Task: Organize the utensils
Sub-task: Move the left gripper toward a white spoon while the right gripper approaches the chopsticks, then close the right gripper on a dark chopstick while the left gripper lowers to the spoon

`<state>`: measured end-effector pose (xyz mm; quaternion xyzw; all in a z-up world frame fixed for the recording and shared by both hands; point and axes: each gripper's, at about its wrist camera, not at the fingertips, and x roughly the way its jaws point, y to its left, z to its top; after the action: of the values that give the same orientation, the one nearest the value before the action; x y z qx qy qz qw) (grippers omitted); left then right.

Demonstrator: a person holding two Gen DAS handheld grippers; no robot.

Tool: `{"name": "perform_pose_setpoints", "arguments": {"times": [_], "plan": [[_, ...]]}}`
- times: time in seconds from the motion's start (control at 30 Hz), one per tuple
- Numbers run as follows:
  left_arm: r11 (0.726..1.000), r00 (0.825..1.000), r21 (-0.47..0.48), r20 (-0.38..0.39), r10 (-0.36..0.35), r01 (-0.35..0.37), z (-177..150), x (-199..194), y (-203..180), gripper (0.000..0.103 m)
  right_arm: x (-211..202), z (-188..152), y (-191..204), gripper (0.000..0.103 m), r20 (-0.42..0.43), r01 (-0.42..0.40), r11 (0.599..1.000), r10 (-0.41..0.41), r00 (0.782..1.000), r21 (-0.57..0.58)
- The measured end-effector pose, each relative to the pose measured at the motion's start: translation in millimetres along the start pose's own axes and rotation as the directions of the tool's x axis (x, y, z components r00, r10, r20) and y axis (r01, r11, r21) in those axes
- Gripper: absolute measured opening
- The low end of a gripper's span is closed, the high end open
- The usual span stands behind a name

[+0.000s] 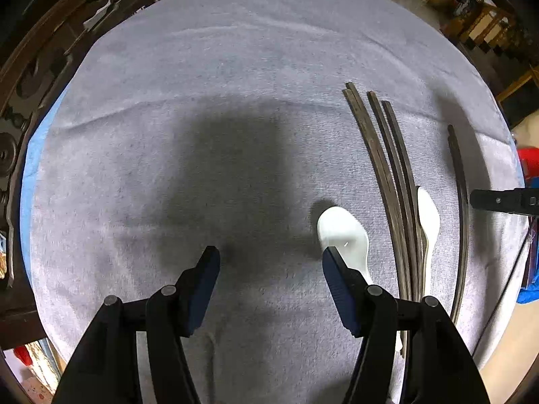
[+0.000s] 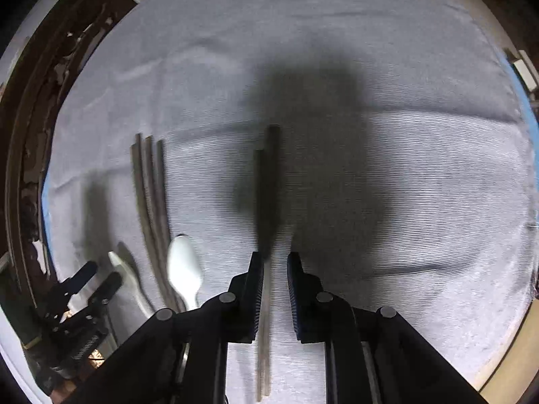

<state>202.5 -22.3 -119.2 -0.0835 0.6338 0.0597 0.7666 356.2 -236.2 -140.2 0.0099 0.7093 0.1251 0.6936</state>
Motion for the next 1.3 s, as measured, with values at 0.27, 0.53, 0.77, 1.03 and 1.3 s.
{"name": "perform_pose_setpoints", "arguments": {"times": [0.27, 0.53, 0.77, 1.03, 1.3], "plan": [[0.998, 0.999, 0.038, -0.01, 0.048, -0.048, -8, 12, -29, 0.063, 16, -8, 34, 0.012, 0.023, 0.103, 0.99, -0.101, 0.995, -0.094], [0.997, 0.999, 0.064, 0.006, 0.051, -0.051, 13, 15, -49, 0.013, 12, -33, 49, 0.003, -0.003, 0.016, 0.994, -0.017, 1.0, -0.11], [0.995, 0.999, 0.087, -0.004, 0.054, -0.054, 25, 14, -39, 0.008, 15, -53, 22, 0.001, 0.031, 0.017, 0.997, -0.015, 0.999, -0.078], [0.998, 0.998, 0.065, -0.06, 0.006, -0.002, 22, 13, -26, 0.01, 20, -53, 26, 0.02, 0.012, -0.039, 0.998, 0.039, 0.999, -0.047], [0.996, 0.998, 0.083, -0.054, 0.015, -0.011, 4, 10, -32, 0.01, 31, -40, 53, 0.021, 0.0, 0.006, 0.998, -0.006, 1.0, -0.055]]}}
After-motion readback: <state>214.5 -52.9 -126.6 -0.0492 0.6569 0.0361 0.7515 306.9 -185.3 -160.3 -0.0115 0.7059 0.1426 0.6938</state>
